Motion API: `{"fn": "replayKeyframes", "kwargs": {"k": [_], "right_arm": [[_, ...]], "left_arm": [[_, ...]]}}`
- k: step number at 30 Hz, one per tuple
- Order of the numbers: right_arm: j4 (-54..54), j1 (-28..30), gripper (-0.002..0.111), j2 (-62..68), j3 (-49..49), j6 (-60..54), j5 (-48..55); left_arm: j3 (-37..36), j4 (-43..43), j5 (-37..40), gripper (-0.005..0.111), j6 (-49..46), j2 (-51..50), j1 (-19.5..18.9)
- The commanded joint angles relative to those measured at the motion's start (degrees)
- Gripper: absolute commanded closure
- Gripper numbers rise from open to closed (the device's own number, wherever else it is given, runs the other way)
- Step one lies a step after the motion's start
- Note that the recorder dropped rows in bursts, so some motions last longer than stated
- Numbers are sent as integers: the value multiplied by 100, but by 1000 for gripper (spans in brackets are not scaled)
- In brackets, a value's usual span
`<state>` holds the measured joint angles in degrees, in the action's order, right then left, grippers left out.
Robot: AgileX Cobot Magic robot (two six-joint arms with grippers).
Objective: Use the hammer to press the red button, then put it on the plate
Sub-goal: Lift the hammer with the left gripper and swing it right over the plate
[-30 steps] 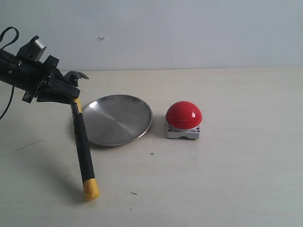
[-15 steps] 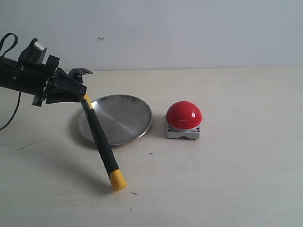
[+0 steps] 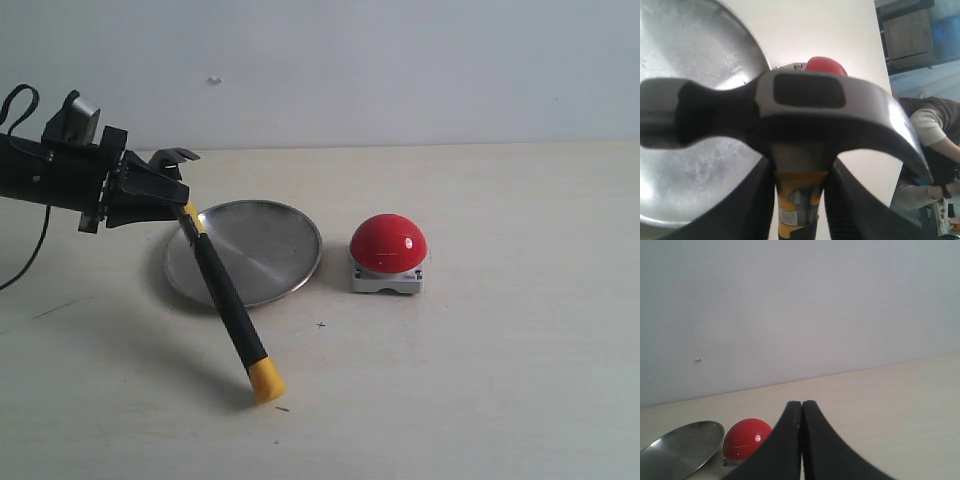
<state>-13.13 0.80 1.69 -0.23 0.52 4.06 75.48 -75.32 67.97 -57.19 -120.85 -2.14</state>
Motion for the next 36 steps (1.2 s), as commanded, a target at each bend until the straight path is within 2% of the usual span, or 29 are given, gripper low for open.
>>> {"fn": "replayKeyframes", "kwargs": {"k": [1, 7, 15, 26, 31, 36], "right_arm": [[-4, 36, 108, -31, 23, -52, -24], [9, 36, 108, -31, 23, -52, -112], [-493, 36, 108, -31, 23, 599, -1094], [-478, 36, 108, -2, 23, 1763, -2393], [517, 36, 108, 575, -552, 1860, -1820], [1427, 22, 108, 2204, -1806, 1860, -826]], "left_arm": [[-14, -620, 199, 107, -134, 120, 161], [-32, -896, 199, 107, -275, 120, 331], [-108, -1202, 199, 107, -372, 120, 353], [-383, -1429, 199, 107, -686, 120, 353], [-494, -1496, 199, 107, -744, 120, 398], [-494, -1766, 199, 107, -780, 74, 598]]}}
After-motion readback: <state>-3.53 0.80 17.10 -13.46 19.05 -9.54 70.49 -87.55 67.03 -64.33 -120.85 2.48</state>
